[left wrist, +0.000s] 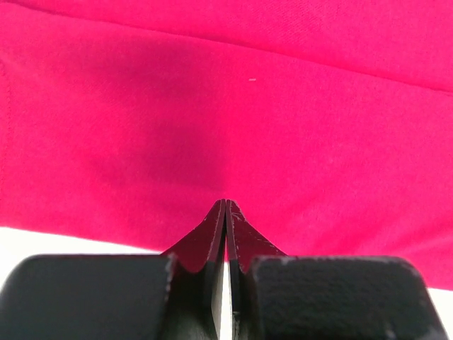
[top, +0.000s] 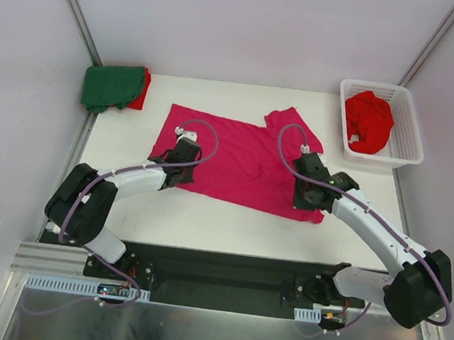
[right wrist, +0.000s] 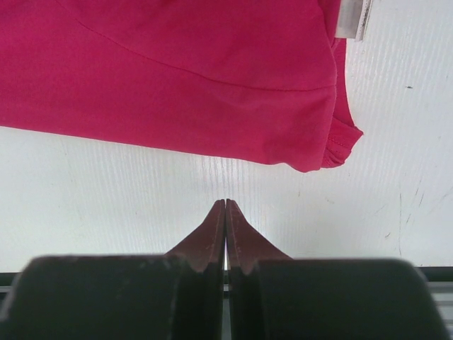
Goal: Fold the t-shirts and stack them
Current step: Fold the flattened tshirt in 1/3 of the way
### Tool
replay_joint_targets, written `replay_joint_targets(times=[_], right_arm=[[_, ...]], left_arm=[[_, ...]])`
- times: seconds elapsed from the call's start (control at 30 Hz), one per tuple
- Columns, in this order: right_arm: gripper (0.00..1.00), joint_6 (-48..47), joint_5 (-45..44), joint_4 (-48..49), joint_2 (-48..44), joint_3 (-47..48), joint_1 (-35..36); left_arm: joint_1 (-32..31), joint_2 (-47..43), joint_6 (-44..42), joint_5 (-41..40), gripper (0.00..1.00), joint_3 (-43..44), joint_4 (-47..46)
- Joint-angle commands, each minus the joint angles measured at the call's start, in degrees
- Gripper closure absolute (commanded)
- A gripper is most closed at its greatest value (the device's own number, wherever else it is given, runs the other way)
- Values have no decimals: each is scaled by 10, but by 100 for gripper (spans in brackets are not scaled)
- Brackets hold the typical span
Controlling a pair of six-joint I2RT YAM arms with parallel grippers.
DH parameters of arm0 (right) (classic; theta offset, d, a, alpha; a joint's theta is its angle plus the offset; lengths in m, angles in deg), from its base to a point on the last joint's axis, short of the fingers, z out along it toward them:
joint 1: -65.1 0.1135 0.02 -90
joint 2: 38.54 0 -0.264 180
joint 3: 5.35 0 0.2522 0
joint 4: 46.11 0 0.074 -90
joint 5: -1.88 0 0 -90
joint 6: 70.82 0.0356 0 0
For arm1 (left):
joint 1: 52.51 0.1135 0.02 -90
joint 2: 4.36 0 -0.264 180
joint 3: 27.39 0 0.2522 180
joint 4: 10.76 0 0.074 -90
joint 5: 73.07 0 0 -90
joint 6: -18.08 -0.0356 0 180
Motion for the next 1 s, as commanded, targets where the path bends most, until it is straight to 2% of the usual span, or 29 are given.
replay_joint_targets(times=[0.0, 0.43, 0.8, 0.97], right_arm=[[99, -4, 4, 3, -12, -2, 2], [99, -12, 6, 5, -16, -12, 4], [99, -16, 9, 3, -21, -7, 3], [99, -17, 10, 4, -23, -8, 2]], left_arm=[[8, 31, -12, -22, 100, 35, -14], [78, 58, -19, 18, 100, 58, -20], [86, 90, -3, 42, 100, 76, 1], [86, 79, 21, 44, 100, 59, 23]])
